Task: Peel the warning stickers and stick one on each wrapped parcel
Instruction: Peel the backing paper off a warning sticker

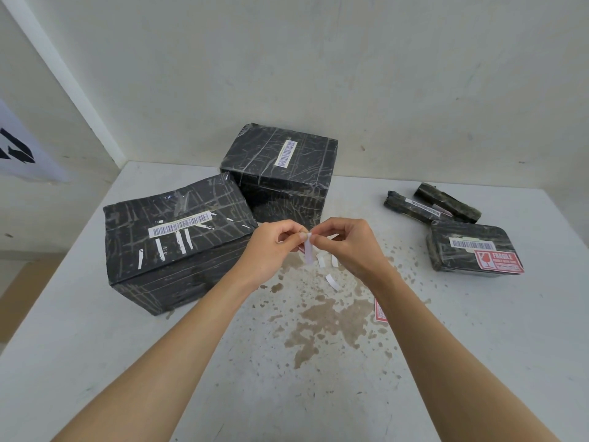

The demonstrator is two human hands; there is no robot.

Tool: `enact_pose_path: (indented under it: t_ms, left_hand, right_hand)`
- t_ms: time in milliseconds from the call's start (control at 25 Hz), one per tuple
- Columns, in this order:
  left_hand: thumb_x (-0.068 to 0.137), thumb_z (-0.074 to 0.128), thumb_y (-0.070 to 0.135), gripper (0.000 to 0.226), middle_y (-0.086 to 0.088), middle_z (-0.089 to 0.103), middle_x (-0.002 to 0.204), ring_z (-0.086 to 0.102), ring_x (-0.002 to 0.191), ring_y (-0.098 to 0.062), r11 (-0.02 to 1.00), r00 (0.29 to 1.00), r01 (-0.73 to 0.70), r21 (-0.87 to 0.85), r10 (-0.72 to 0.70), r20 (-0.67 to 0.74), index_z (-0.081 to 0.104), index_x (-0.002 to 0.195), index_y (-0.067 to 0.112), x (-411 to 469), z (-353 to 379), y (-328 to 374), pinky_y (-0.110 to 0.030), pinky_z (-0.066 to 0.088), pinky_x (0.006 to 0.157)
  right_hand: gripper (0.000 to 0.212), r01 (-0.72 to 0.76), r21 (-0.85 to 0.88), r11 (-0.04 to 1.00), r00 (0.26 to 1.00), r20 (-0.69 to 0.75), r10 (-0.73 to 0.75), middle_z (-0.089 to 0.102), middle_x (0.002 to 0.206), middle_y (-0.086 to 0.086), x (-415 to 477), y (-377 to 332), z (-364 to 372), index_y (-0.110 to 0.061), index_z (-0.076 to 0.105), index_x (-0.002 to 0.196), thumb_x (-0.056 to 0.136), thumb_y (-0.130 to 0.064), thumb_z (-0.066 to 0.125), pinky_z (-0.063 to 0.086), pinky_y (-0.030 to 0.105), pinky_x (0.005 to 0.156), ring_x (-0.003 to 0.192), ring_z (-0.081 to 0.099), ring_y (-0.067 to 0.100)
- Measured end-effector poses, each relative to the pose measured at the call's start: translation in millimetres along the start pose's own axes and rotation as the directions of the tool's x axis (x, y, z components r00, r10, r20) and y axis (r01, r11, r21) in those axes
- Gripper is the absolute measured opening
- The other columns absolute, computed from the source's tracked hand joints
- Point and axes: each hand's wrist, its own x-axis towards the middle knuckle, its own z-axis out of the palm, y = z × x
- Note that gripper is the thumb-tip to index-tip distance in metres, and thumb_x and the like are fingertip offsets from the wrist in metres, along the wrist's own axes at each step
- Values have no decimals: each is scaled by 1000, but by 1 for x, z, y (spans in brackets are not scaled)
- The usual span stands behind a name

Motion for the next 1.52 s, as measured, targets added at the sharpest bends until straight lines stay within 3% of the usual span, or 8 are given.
enact_pose_path:
  t_ms: [160, 360, 600, 1040, 1240, 1360, 1520]
  left_hand:
    - [93, 57, 14, 15, -1, 72, 92, 68, 89, -12, 1000, 1000, 13, -27, -13, -8, 71, 95, 10, -2, 0, -2, -21, 54, 83]
    - [93, 57, 13, 14, -2, 72, 94, 67, 90, -12, 997, 1000, 26, -70, -26, -5, 71, 96, 9, -5, -1, -3, -21, 54, 84]
    - [92, 58, 13, 14, -1, 72, 94, 68, 89, -10, 997, 1000, 21, -72, -23, -19, 71, 96, 10, -6, -2, -5, -17, 53, 80]
    - [90, 61, 14, 12, 2, 73, 87, 68, 84, -11, 996, 998, 13, -90, -19, -66, 73, 90, 13, -12, 7, -8, -33, 54, 88]
    - [90, 62, 14, 12, 1, 73, 88, 68, 86, -13, 997, 998, 7, -81, -11, -58, 74, 91, 14, -14, 5, -9, -37, 54, 89]
    - [90, 61, 14, 12, 2, 73, 88, 68, 86, -12, 996, 999, 5, -87, -9, -47, 73, 89, 16, -14, 4, -8, -35, 54, 89]
    - [90, 60, 12, 13, 1, 73, 89, 69, 87, -12, 996, 999, 4, -92, -8, -42, 73, 90, 13, -14, 3, -6, -33, 54, 89]
  right_hand:
    - [9, -8, -6, 1000, 1000, 3, 8, 72, 81, -1, -2, 1, 0, -11, 76, 84, 83, -10, 67, 46, 13, 62, 65, 60, -3]
    - [7, -2, 15, 1000, 1000, 17, 2, 72, 83, 5, -6, -2, 2, -9, 75, 87, 82, -12, 72, 40, 8, 51, 51, 55, -6]
    - [5, -4, 14, 1000, 1000, 9, 4, 74, 83, 0, -4, 3, 3, -16, 75, 84, 82, -14, 71, 53, 28, 73, 77, 66, 10]
    - [6, -30, 4, 1000, 999, -18, 30, 71, 82, 4, -10, 4, 4, -7, 73, 83, 84, -12, 69, 41, 9, 54, 55, 55, -5]
    - [10, -21, 10, 1000, 1000, -1, 21, 71, 80, 6, -14, 0, 4, -5, 74, 84, 81, -14, 73, 36, 7, 48, 45, 51, -4]
    - [8, -19, -7, 1000, 1000, -8, 18, 72, 80, 5, -13, 1, 3, -7, 75, 84, 82, -14, 72, 40, 8, 52, 51, 55, -4]
    - [6, -13, -27, 1000, 1000, -9, 13, 73, 82, 0, -12, 3, 2, -13, 76, 83, 83, -15, 70, 53, 22, 70, 73, 65, 7]
